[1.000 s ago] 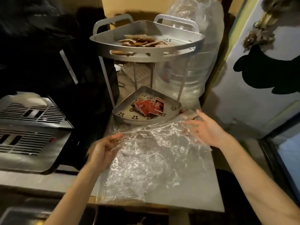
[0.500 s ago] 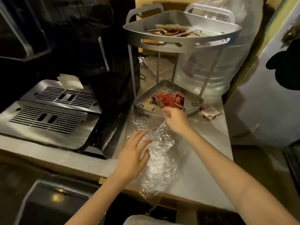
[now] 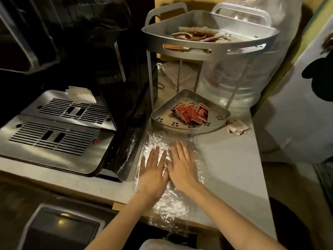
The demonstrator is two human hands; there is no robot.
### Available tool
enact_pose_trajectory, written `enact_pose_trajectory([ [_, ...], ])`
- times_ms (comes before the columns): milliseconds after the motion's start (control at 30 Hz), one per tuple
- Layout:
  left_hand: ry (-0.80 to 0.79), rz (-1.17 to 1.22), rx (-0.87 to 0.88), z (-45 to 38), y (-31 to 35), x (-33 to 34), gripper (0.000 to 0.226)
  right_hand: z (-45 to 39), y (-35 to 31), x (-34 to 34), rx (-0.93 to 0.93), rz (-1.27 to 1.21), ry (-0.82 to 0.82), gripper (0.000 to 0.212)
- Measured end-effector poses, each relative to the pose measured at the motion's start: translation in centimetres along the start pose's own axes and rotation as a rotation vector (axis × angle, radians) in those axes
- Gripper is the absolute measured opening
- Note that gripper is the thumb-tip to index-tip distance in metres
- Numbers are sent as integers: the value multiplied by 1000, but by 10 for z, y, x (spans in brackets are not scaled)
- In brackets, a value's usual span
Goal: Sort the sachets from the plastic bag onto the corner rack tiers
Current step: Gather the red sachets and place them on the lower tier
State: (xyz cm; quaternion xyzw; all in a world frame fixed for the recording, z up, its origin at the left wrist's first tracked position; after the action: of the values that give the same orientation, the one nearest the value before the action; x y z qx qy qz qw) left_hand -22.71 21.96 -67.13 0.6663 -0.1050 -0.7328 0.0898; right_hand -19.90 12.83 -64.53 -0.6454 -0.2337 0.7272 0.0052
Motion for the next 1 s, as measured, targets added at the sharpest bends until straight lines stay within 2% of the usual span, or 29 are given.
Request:
enact_pose_trajectory([
  [67, -11, -1, 4, -1, 0, 2, 60, 1, 6, 8, 3, 33, -11, 69],
  [200, -10, 18, 2, -1, -1, 4, 67, -3, 12, 18, -2, 43, -27, 61],
  [300, -18, 37, -3, -3, -4, 5, 64, -5, 13, 21, 2, 46, -18, 61],
  [500, -45, 7, 11, -8, -6, 7, 57, -9, 14, 25, 18, 29, -7, 71],
  [633, -71, -15, 10, -11, -6, 8, 62, -11, 15, 29, 25, 59, -46, 88],
  [767, -168, -71, -1, -17, -3, 7, 65, -14, 18, 28, 31, 91, -78, 81],
  [867, -269, -85, -28, -20, -1, 6, 56, -15, 22, 28, 22, 27, -121, 83],
  [1000, -393, -218, -44, -24, 1, 4, 57, -16, 25, 2, -67, -328, -113, 52],
])
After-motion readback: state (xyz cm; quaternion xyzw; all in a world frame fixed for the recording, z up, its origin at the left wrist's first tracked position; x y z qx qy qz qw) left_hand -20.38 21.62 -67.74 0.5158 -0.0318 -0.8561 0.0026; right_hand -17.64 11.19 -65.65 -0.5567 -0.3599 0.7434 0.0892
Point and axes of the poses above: each hand's wrist, its own z-axis away from the middle knuckle, its own x-axis out of the palm, y = z × x, the point moved 6 cm from there along -z, towards the middle knuckle, and after that the axes turned 3 degrees about -y, right-handed, at the moved point
